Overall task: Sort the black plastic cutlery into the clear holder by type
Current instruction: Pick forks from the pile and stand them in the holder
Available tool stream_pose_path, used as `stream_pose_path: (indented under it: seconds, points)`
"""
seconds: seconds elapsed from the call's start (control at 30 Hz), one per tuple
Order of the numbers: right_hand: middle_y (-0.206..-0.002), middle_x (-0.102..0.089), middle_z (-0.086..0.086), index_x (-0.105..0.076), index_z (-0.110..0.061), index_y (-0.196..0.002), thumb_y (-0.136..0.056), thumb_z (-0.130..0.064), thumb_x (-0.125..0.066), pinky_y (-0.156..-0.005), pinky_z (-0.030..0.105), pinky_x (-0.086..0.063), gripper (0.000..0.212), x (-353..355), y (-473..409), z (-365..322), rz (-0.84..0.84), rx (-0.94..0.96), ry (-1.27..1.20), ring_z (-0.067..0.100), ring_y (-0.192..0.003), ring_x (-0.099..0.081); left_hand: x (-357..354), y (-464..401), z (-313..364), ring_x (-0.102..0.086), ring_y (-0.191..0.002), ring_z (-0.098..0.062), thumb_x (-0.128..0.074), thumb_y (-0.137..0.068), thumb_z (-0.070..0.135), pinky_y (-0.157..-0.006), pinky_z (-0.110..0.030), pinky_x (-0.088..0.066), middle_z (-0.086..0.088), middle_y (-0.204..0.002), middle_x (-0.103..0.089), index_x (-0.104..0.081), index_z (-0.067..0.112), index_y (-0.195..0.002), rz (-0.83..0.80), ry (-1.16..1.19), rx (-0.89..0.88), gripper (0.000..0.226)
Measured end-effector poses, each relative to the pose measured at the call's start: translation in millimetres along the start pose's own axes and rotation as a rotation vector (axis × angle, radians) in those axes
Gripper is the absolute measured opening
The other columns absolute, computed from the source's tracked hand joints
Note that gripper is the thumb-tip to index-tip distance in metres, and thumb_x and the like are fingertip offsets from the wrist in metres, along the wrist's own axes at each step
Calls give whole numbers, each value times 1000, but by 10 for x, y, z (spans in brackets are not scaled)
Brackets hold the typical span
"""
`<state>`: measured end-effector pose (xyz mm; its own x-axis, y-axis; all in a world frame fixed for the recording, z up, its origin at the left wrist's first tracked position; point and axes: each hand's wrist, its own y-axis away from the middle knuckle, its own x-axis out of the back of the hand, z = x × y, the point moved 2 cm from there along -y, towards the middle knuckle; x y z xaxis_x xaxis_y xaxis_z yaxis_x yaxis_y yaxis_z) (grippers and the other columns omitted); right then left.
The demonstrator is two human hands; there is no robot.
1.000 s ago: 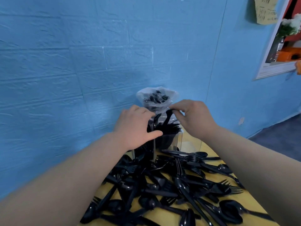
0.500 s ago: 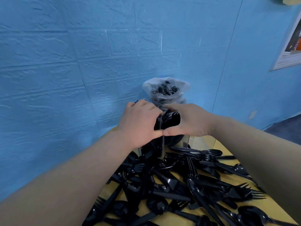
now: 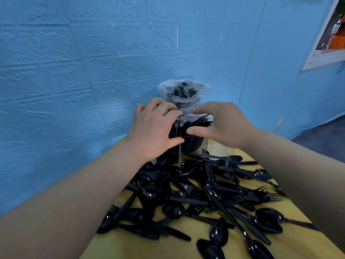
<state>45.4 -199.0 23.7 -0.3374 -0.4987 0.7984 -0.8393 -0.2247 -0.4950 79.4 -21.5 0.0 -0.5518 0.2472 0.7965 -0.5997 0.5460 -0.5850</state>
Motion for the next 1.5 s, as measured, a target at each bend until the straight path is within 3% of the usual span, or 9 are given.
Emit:
stream_pose_path:
  seconds: [0.17,0.27,0.33,0.5,0.73,0.87,1.0,1.27,1.5]
  points:
    - [-94,-67,-6,-70,-16,-106,-86,-29,-67,-85,26,-45,24,119,549,20,114,-115,36,9,-87,-59,160,375,281,-43,-116,-25,-66,-71,50,-87,-45,-38,2,-123,-59,-64,20,-118,59,69,13,56]
    - [-81,-61,-10,-71,-16,-102,-90,-18,-62,-74,21,-47,16,140,980,98,59,-249,28,7,-75,-55,87,648,514,-46,-116,-21,-62,-83,43,-94,-42,-41,8,-121,-61,-65,26,-119,-134,146,42,40]
    - [-88,-65,-9,-69,-18,-103,-92,-17,-58,-62,11,-38,16,135,1272,223,-13,-355,70,8,-76,-54,15,776,646,-46,-118,-16,-54,-93,39,-98,-36,-40,11,-124,-59,-61,29,-123,-285,204,96,32]
    - [-105,-70,0,-69,-17,-110,-94,-15,-53,-67,24,-40,23,141,1713,533,-24,-560,149,19,-93,-62,-75,854,912,-45,-121,-12,-43,-99,36,-100,-30,-38,12,-131,-54,-56,30,-129,-386,267,115,33]
    - [-85,-66,2,-68,-14,-96,-95,-26,-47,-58,28,-43,24,148,1791,713,-50,-640,166,20,-75,-57,-82,709,1277,-47,-114,-11,-47,-96,37,-97,-30,-39,14,-119,-60,-65,31,-117,-283,316,38,28]
    - [-110,-59,3,-62,-18,-118,-95,-32,-49,-78,29,-44,30,86,1788,774,-185,-606,106,19,-95,-55,-161,543,1554,-45,-117,-13,-41,-97,47,-99,-33,-40,14,-125,-57,-58,34,-126,-403,235,-83,36]
    - [-114,-60,-1,-61,-19,-122,-90,-23,-56,-80,24,-43,32,109,1820,796,-200,-553,70,15,-96,-56,-298,434,1742,-48,-110,-20,-39,-97,51,-90,-37,-44,8,-119,-60,-59,35,-123,-522,61,-140,37]
    - [-93,-57,-10,-64,-18,-117,-89,-17,-61,-75,15,-37,28,140,1906,845,-174,-561,7,7,-87,-51,-292,366,1764,-61,-95,-17,-50,-94,46,-81,-33,-50,10,-102,-67,-65,34,-111,-575,135,-24,26]
    - [-102,-66,-1,-63,-16,-112,-89,-26,-61,-77,26,-47,25,130,1918,833,-199,-634,68,19,-94,-59,-220,370,1675,-61,-87,-10,-62,-88,46,-82,-32,-52,13,-89,-67,-68,33,-100,-546,392,189,18]
